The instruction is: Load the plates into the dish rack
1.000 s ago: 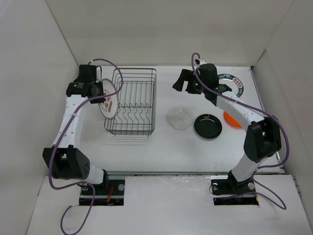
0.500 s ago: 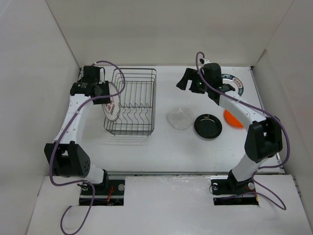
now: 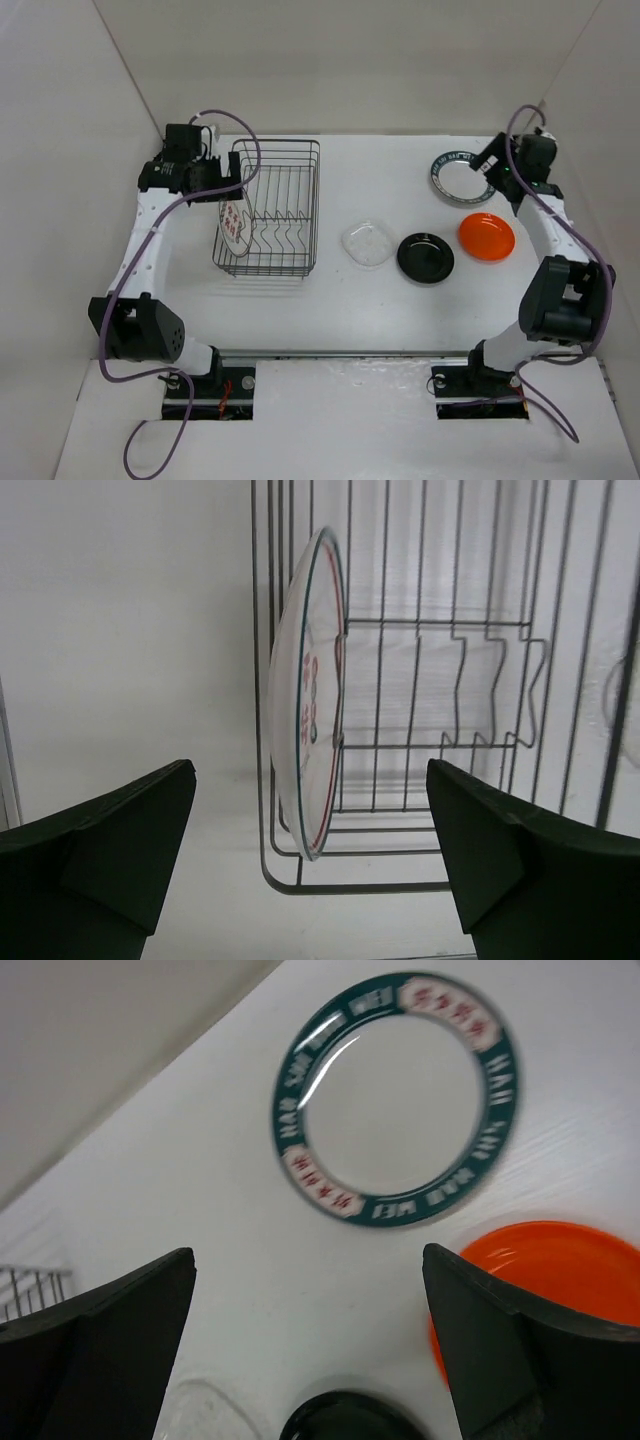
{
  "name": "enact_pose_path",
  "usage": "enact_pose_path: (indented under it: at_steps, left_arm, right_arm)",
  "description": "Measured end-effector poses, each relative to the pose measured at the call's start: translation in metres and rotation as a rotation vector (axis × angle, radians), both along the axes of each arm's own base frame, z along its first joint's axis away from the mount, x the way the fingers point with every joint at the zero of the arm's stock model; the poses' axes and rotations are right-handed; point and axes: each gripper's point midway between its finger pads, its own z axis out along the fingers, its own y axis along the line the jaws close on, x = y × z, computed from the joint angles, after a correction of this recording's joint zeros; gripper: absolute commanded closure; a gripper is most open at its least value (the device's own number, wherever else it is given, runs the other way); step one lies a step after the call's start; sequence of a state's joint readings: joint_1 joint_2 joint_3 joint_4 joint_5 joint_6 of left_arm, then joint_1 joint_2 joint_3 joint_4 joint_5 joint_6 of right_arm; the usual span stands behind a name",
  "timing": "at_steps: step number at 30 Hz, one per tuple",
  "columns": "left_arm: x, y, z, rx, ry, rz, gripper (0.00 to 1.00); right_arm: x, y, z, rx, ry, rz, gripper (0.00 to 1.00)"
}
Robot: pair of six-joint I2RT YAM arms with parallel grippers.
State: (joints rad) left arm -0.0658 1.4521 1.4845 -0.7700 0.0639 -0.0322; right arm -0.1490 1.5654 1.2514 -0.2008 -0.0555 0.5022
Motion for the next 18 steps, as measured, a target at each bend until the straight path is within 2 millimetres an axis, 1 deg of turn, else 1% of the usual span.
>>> enact_pose_path:
  at_steps: [2,4,5,6,8,9,11,15,16,17,18]
  left_arm:
    - [0.007,-0.006,0.023,-0.026,-0.057,-0.024,0.0]
    - [0.015,-0.012,0.05,-0.047,-0.123,-0.056,0.0]
    - [0.018,-0.015,0.064,-0.056,-0.158,-0.074,0.0]
    - [0.021,-0.018,0.075,-0.062,-0.186,-0.092,0.0]
    - [0.023,-0.024,0.092,-0.074,-0.231,-0.137,0.0]
    - [0.024,-0.027,0.097,-0.08,-0.244,-0.161,0.0]
    - [0.024,-0.033,0.099,-0.089,-0.252,-0.21,0.0]
    - [0.025,-0.046,0.092,-0.113,-0.237,-0.306,0.0]
    - [0.026,-0.048,0.09,-0.118,-0.232,-0.321,0.0]
    - [0.026,-0.049,0.088,-0.122,-0.227,-0.333,0.0]
    - [0.027,-0.051,0.087,-0.127,-0.223,-0.344,0.0]
  right_arm:
    - [-0.006,-0.038,-0.003,0.016,-0.01,-0.093,0.0]
    - [-0.011,-0.066,-0.017,0.033,0.013,-0.159,0.0]
    - [-0.01,-0.076,-0.026,0.043,0.028,-0.177,0.0]
    - [-0.008,-0.08,-0.035,0.051,0.042,-0.18,0.0]
    - [0.0,-0.085,-0.06,0.079,0.086,-0.17,0.01]
    - [0.003,-0.087,-0.073,0.097,0.11,-0.161,0.03]
    - [0.011,-0.087,-0.102,0.142,0.161,-0.129,0.03]
    - [0.032,-0.095,-0.151,0.21,0.23,-0.075,0.04]
    - [0.039,-0.098,-0.152,0.221,0.217,-0.06,0.06]
    - [0.046,-0.101,-0.147,0.215,0.199,-0.051,0.06]
    - [0.052,-0.105,-0.144,0.209,0.189,-0.049,0.14]
